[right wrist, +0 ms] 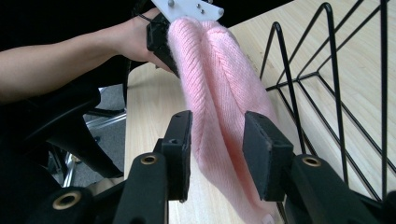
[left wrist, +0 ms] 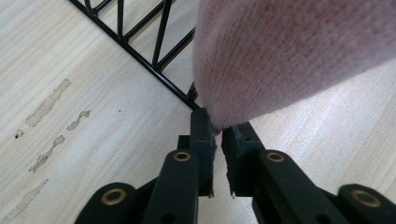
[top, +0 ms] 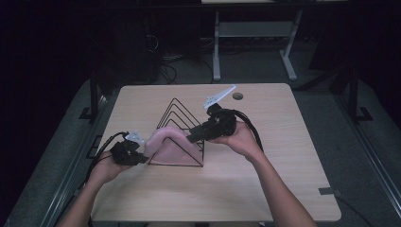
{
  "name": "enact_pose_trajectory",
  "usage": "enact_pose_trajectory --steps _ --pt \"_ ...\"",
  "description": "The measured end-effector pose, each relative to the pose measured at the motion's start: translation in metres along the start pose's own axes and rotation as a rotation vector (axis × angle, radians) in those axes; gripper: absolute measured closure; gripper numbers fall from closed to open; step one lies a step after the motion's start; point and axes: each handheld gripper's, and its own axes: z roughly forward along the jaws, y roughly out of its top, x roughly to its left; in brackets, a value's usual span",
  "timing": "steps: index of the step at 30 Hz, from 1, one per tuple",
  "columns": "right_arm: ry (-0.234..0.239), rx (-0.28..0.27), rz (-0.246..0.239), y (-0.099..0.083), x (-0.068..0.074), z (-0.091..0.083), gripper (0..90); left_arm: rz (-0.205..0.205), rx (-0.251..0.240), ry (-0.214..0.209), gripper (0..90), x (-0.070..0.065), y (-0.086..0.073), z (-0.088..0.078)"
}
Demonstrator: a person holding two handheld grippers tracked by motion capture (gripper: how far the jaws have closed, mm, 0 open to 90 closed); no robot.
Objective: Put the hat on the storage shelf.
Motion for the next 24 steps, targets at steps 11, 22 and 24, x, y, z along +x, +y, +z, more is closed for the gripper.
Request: enact_pose_trajectory --steps 11,22,24 --pt "-0.014 -0.007 0.017 -0.01 0.001 -0.011 61.6 0.002 -0.004 -0.001 71.3 -0.002 -0.001 -0.002" --pt "-0.053 -0.023 0.046 -0.024 -0.004 -0.028 54.5 -0.028 -0.029 0.011 65.7 -0.001 -0.008 -0.01" --pt "-0.063 -0.023 0.05 -0.027 -0.005 -0.03 53.7 -0.027 -0.031 0.009 65.5 -0.001 -0.009 -0.011"
